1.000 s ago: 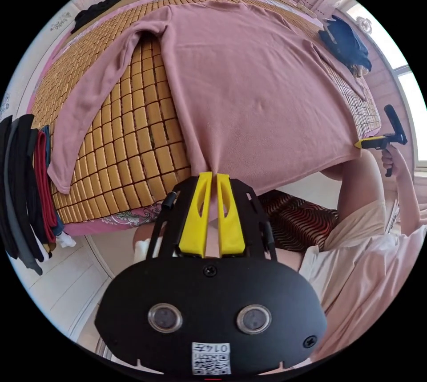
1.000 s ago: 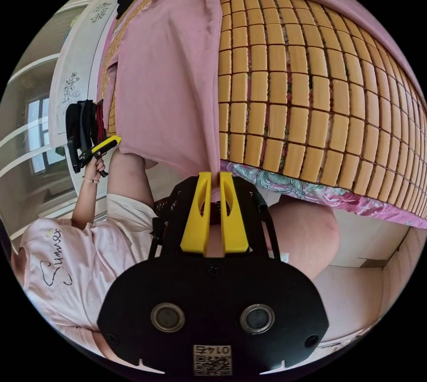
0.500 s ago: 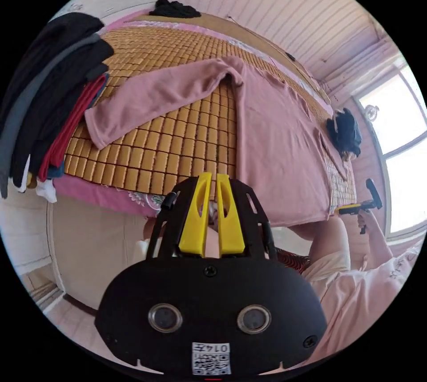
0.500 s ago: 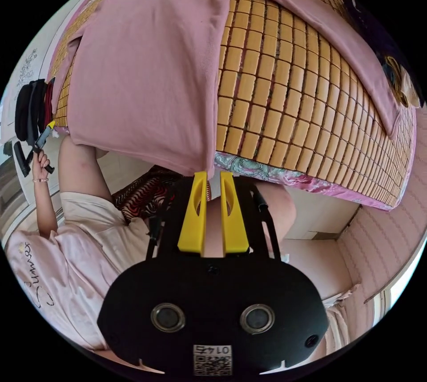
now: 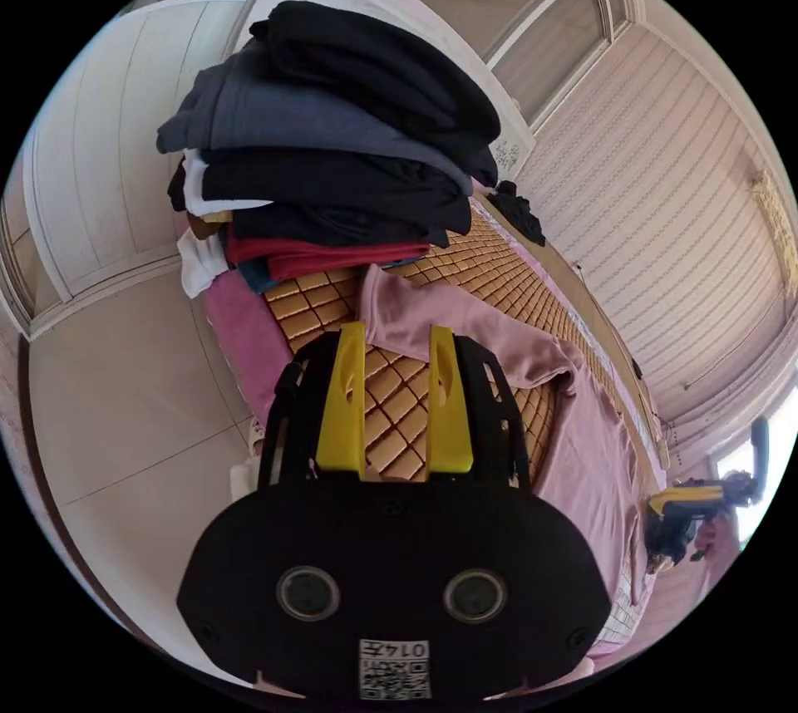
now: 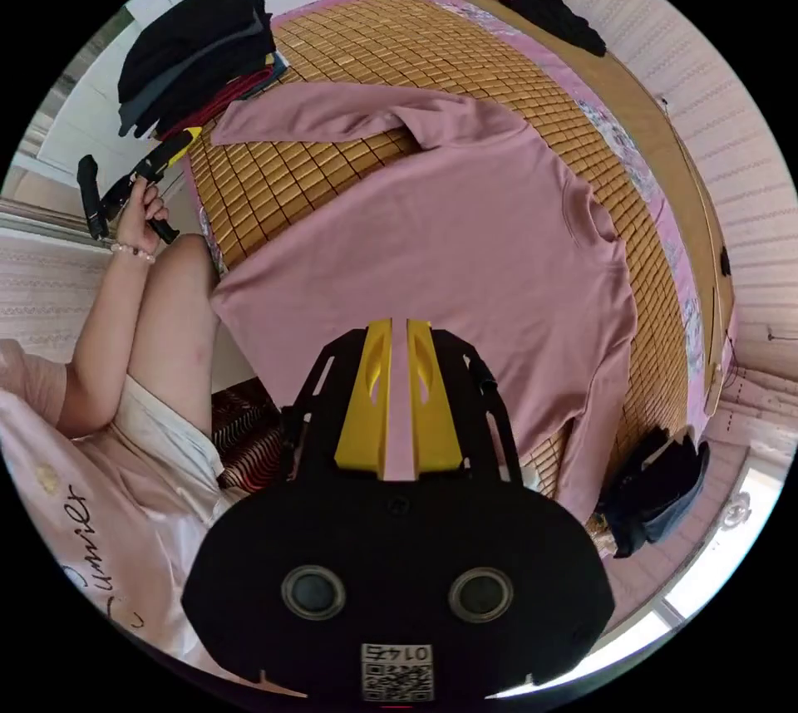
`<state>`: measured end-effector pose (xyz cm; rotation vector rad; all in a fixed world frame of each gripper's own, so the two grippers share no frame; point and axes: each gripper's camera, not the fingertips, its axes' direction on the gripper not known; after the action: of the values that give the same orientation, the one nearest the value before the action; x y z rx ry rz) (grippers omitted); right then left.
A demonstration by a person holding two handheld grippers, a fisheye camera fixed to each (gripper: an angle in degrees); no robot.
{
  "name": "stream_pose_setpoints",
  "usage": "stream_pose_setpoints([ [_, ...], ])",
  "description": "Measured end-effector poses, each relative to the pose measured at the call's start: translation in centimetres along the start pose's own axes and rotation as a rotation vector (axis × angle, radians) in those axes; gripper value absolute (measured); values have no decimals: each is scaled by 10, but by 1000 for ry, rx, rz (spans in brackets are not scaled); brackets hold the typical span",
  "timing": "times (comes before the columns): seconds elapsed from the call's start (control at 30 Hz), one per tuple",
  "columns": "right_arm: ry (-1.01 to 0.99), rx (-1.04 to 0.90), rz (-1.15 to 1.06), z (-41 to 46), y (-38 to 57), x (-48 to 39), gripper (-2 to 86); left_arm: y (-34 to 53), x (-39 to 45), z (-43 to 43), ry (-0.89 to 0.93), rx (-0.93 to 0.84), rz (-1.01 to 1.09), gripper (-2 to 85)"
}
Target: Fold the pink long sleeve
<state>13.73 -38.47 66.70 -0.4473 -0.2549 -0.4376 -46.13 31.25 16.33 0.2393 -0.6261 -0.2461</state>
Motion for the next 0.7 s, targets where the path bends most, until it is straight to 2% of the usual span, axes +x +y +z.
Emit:
stream_pose_setpoints([
  [0.13,-10,194,-205,-18,-95,-70,32,-11,-20,2,-50,12,45,113],
  [0.2,-23,220,-280,-17,-132,-97,45,-13,-30,10,-54,2,36,114],
  [0.33,-99,159,-358,5,-211,-139,81,-15,-48,33,7,-86,-1,116],
  [0.47,-65,97,-381,31,-263,-170,106,-15,-48,46,-8,-122,35,96],
  [0.7,-13,114,-373,62,-293,-210,107,-12,-46,50,-59,-101,47,66],
])
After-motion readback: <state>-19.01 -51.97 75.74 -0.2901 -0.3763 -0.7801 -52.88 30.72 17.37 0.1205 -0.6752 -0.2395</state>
